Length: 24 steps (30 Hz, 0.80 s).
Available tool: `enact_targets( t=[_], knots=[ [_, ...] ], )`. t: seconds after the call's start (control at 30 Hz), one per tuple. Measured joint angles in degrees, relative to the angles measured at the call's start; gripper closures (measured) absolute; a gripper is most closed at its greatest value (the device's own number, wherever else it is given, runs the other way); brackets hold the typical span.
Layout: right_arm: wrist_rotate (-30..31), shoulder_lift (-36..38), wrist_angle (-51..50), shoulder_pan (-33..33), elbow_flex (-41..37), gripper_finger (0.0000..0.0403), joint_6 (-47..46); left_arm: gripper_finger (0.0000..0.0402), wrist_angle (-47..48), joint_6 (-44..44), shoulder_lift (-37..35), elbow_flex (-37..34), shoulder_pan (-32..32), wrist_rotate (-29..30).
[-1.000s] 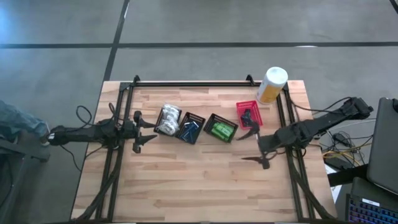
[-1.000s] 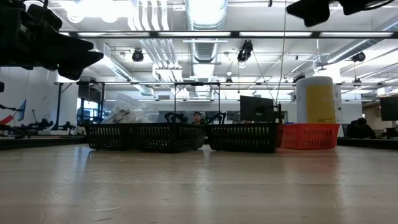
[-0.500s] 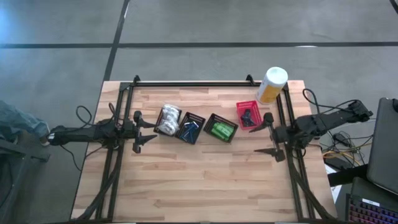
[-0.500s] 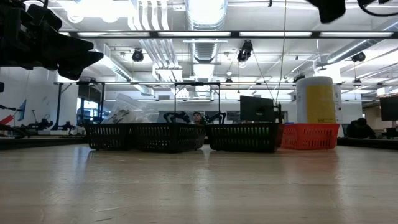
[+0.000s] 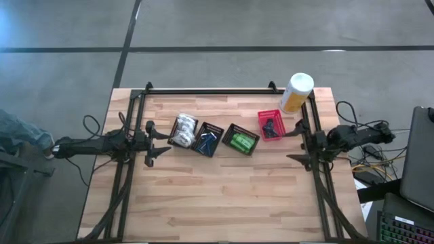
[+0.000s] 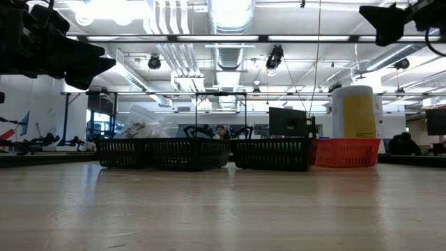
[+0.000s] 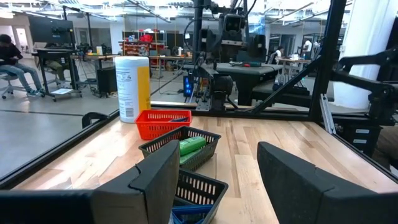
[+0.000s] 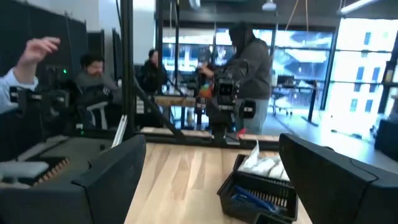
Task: Pick & Place Travel size toiletries
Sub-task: Return to Home Position
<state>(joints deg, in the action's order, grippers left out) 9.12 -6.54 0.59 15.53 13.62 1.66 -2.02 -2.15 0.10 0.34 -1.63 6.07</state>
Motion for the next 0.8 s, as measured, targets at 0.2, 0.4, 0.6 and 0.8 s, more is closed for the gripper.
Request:
enact_targets(
  t=[0.2,0.4,0.6,0.8],
  knots=[
    [-0.12,6.51,2.26,-0.04,-7.15,0.0039,-2.06,0.0181,-0.02,-0.01,0.02,0.0,0.0,0.0],
    [2.67,5.66,6.03,-0.22,-12.9,0.0039,-9.9,0.0181,0.02,-0.02,0.61,0.0,0.0,0.0],
    [4.55,5.73,2.07,-0.71,-13.06,0.0039,-8.38,0.0181,0.04,-0.02,1.13,0.0,-0.02,-0.02],
    [4.55,5.67,2.15,-0.7,-13.06,0.0039,-12.12,0.0181,0.04,-0.02,1.14,0.0,-0.02,-0.02]
  ],
)
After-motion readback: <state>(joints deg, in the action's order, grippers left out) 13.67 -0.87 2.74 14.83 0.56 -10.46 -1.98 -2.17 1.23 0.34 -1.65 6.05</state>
